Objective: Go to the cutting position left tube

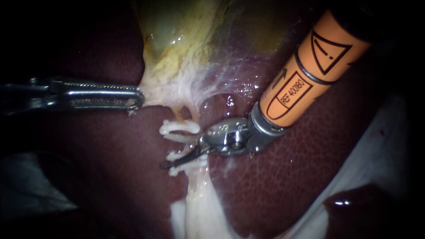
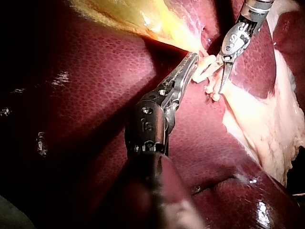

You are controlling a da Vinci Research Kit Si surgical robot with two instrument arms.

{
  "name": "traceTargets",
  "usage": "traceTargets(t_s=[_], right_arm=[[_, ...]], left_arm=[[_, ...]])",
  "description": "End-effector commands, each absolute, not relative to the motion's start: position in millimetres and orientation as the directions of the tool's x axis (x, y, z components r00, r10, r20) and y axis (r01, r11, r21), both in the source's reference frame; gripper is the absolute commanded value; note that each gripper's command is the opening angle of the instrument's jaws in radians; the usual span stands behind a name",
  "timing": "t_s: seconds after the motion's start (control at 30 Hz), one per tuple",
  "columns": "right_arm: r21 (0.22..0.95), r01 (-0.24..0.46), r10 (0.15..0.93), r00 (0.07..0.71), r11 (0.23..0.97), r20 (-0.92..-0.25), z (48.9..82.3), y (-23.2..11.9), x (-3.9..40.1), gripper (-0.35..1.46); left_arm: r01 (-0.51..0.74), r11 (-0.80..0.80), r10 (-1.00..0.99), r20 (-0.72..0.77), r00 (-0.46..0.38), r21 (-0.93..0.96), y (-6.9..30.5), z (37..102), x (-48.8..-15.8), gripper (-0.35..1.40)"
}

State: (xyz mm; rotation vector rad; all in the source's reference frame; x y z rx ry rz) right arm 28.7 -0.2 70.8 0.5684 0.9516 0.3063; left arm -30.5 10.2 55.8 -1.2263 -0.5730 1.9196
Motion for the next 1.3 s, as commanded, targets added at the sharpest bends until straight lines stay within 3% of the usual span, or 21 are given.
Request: traceTargets(t_s=[0.03,0.47,0.7,0.97,1.3], right_arm=[[0.581,-0.001,0.485,0.553,0.814,-0.678,70.7,-0.2,28.7,1.05],[0.586,0.034,0.48,0.538,0.81,-0.693,66.2,-2.1,29.0,1.11],[0.588,0.041,0.479,0.536,0.808,-0.695,64.1,-2.1,26.4,1.16],[0.585,0.018,0.487,0.535,0.811,-0.691,64.6,-0.1,23.3,1.18],[0.595,0.006,0.5,0.535,0.803,-0.681,67.0,1.2,23.4,1.18]], left_arm=[[-0.366,-0.601,0.799,-0.552,-0.238,-0.711,10.2,55.8,-30.5,-0.35],[-0.362,-0.596,0.803,-0.547,-0.238,-0.717,10.6,55.6,-29.2,-0.35],[-0.366,-0.594,0.804,-0.547,-0.234,-0.717,11.0,55.2,-28.4,-0.35],[-0.37,-0.593,0.804,-0.547,-0.233,-0.715,11.1,55.1,-28.1,-0.35],[-0.372,-0.592,0.805,-0.546,-0.232,-0.715,10.9,54.8,-28.3,-0.35]])
